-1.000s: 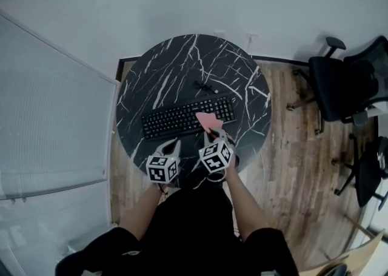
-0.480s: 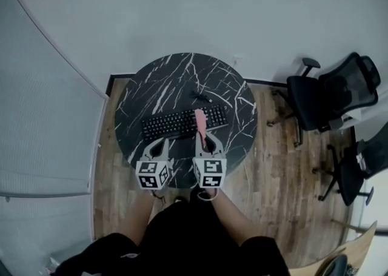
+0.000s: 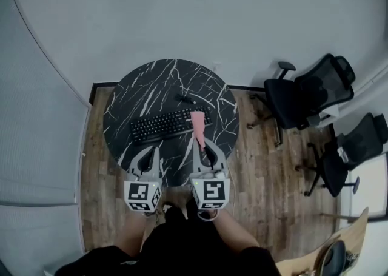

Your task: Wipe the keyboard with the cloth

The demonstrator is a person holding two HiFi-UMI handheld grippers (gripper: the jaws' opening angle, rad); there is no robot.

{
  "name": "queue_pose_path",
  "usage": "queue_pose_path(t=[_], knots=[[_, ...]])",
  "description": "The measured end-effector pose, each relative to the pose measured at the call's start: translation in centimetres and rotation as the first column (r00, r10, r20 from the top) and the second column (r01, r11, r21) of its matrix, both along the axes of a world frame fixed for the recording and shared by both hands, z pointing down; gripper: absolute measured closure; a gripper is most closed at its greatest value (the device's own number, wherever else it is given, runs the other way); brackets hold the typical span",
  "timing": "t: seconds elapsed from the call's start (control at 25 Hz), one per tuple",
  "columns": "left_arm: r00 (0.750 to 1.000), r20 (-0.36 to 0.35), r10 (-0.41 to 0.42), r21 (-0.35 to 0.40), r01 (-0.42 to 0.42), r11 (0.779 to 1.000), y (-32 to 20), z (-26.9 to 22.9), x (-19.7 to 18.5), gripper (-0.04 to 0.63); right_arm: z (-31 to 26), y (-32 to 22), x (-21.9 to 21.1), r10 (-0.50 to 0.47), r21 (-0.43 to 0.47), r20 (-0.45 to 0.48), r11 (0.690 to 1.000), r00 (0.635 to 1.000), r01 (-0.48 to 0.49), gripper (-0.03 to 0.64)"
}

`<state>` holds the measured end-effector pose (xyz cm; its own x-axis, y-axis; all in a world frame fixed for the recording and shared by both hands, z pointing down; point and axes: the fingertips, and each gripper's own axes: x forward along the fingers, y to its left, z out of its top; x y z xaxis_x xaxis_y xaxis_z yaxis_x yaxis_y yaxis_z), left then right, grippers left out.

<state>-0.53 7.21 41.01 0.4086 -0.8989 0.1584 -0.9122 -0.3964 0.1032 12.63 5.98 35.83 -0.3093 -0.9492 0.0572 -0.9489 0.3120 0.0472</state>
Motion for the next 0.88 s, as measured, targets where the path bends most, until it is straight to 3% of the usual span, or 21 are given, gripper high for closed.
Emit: queue_pose_path(t=[0.32,0.52,0.88], knots=[[1.0,0.019,-0.008,0.134,0.006,0.991,1.1,-6.3,1.4,0.597,-6.0,1.0,2.5,-0.002,0.127,-0.008,0.992,1.0,0.003,0.607],[1.0,-0.016,-0.026,0.183,0.028,0.983,1.2,-9.3,3.7,0.597,-8.9,2.2,5.1,-0.008,0.209,-0.074,0.978,0.997,0.023,0.607],[1.0,0.016,-0.003,0.214,0.0,0.977,2.0,-11.2,9.1,0.597,-9.4,3.6,8.8,-0.028,0.208,-0.105,0.977,0.994,0.049,0.607]])
